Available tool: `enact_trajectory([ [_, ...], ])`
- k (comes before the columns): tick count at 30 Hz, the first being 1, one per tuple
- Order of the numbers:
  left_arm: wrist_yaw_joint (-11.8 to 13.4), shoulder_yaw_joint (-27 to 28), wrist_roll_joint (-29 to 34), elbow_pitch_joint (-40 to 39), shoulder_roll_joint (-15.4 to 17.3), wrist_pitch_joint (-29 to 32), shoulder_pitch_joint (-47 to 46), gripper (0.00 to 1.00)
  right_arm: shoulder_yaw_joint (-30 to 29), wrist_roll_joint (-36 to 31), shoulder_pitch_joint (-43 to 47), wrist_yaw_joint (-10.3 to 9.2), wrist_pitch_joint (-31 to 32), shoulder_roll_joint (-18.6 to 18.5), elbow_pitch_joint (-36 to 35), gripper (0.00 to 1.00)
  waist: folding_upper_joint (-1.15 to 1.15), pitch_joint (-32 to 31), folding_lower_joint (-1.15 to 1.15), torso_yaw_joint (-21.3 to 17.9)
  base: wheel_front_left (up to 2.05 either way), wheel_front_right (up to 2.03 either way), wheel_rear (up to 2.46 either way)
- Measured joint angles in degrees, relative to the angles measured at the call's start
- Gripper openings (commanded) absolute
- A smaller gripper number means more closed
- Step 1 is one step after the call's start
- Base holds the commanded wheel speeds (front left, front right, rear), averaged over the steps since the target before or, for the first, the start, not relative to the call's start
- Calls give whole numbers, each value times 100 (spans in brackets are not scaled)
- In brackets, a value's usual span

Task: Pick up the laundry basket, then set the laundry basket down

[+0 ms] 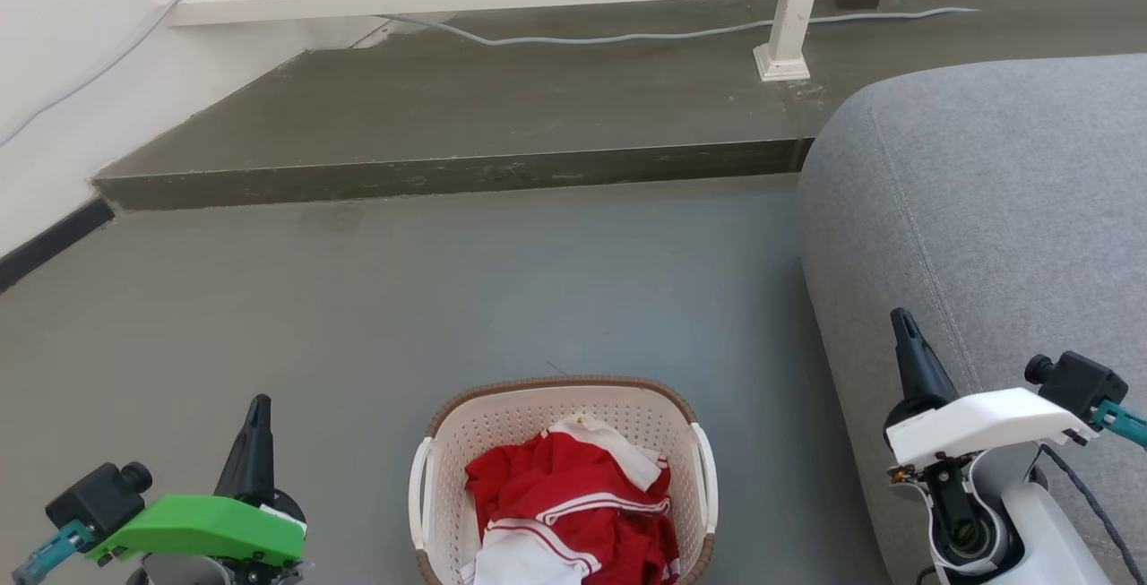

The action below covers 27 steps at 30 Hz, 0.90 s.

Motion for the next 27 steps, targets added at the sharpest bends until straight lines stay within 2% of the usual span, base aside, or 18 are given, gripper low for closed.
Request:
enact_trajectory([
  [27, -5, 352, -1886, 71, -100, 556, -143, 0, -603, 2084, -2, 224, 538, 4, 18, 0, 0, -67, 0, 130, 0, 0, 0],
])
